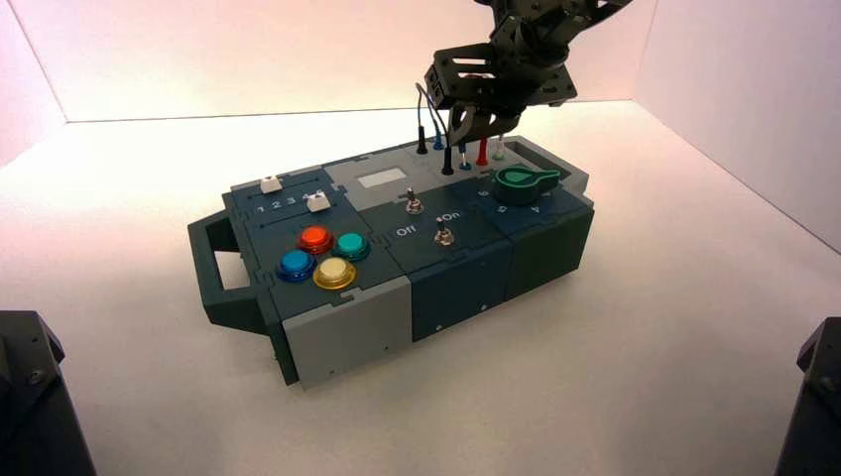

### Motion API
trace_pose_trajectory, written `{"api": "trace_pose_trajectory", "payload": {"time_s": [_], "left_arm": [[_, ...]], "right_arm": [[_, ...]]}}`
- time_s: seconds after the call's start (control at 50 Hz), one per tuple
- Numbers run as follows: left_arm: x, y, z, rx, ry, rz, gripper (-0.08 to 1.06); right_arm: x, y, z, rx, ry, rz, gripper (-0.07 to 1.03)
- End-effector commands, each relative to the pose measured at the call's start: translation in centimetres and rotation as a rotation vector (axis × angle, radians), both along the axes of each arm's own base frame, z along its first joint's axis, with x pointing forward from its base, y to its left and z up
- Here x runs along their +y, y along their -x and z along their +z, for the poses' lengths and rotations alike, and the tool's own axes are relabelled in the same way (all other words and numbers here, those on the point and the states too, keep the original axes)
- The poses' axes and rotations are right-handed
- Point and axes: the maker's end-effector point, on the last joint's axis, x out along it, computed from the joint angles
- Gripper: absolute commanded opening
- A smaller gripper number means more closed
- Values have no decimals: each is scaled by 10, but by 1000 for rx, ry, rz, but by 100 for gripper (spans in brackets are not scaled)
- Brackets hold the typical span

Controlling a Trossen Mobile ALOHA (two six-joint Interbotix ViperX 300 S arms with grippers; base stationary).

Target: Insert the blue wire.

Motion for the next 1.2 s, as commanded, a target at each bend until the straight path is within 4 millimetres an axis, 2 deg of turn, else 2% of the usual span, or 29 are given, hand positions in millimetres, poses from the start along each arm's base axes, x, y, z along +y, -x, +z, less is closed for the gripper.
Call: {"api": "trace_pose_trajectory", "payload": {"time_s": [0.02,0.58,1.2], "left_arm": [[-1,-3,7,-22,0,-4,-3],[-1,-3,7,-23,0,-4,-3],[-1,-3,7,-25,-1,-3,-3]], "right_arm": [[6,-11,15,-49,-20,6,-2],[5,-11,1,-31,12,22,-2],[3,-11,4,-40,11,25,-2]]}}
